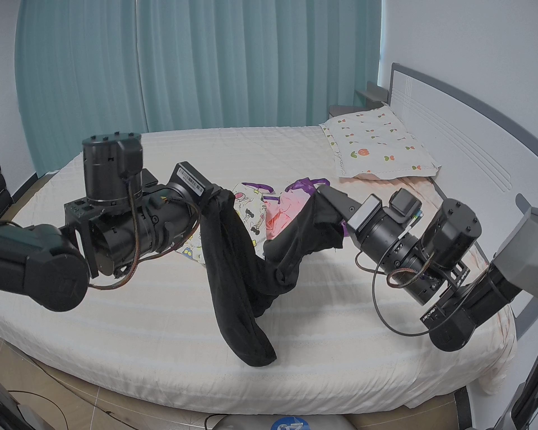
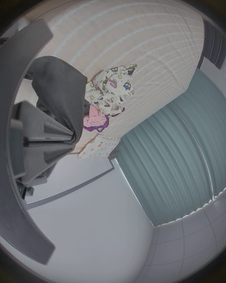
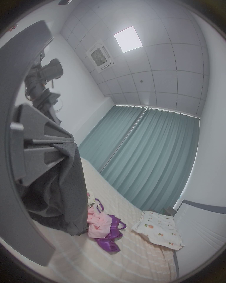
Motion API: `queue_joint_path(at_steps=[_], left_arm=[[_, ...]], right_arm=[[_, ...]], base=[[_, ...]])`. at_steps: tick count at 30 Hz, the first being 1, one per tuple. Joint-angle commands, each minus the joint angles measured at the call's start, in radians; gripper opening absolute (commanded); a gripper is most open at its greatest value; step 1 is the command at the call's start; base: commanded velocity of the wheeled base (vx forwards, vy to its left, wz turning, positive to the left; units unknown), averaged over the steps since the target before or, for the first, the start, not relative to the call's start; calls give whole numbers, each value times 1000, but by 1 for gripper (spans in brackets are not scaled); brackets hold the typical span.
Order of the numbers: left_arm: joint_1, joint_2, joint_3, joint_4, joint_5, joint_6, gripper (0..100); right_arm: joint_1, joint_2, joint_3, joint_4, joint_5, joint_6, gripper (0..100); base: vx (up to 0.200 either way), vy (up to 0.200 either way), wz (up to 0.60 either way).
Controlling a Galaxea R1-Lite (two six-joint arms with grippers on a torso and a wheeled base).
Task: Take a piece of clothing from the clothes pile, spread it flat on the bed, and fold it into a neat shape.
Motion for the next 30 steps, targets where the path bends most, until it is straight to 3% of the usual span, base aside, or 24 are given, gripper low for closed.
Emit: queue_joint_path(at_steps=[1,12,19,30], left_arm=[[45,-9,161,-117,-13,-3,0],[62,-3,241,-148,-80,-4,0],[99,-9,258,-148,-162,-93,0],[116,18,250,-148,-166,-98,0]], right_arm=[[7,116,44,-14,7,0,0],[-1,89,95,-14,1,-5,0],[4,47,113,-14,-4,-11,0],[33,61,133,-14,-4,-17,0]], base=[[0,0,0],[0,0,0],[-200,0,0],[-36,0,0]])
